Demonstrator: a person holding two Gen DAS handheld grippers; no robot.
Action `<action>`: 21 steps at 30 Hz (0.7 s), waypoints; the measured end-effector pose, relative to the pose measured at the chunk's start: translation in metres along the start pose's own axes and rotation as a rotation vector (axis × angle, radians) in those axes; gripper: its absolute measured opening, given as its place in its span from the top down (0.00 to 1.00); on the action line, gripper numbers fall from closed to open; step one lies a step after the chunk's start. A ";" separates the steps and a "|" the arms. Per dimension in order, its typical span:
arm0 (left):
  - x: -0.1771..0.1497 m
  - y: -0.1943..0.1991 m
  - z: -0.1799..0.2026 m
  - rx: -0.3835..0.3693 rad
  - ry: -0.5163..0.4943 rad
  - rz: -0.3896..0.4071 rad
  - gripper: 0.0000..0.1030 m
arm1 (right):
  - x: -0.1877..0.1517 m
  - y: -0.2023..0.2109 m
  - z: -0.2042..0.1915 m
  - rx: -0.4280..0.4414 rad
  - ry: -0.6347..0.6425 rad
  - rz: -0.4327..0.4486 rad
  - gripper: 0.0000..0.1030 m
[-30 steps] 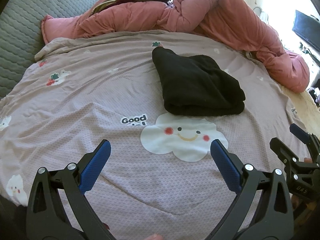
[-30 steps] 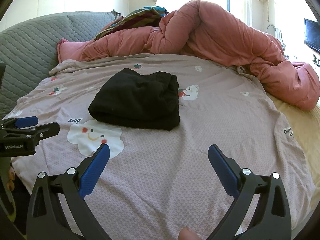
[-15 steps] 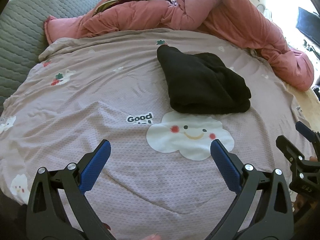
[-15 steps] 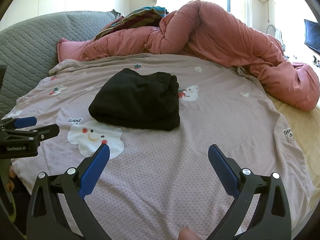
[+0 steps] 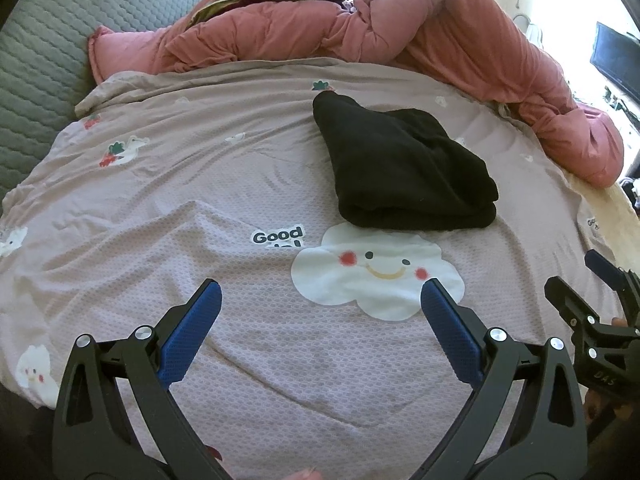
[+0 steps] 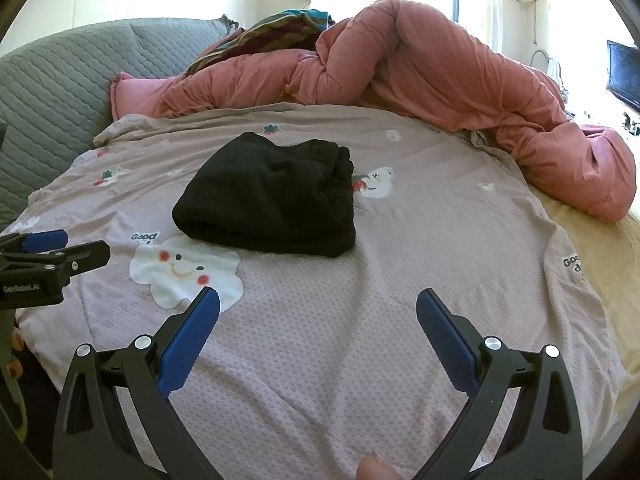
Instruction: Fold small clothes
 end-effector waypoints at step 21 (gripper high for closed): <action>-0.003 -0.003 -0.006 0.026 0.010 -0.020 0.09 | -0.003 0.005 0.012 -0.068 -0.033 0.003 0.05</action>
Point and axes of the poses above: each gripper's, at about its wrist camera, not at the fingertips, and y roughly against the way its jaws point, z to its right, x to its top, the point moved 6 cm from there along -y, roughly the way its jaws point, and after that the axes turned 7 degrees about -z, right-handed, at the moved point
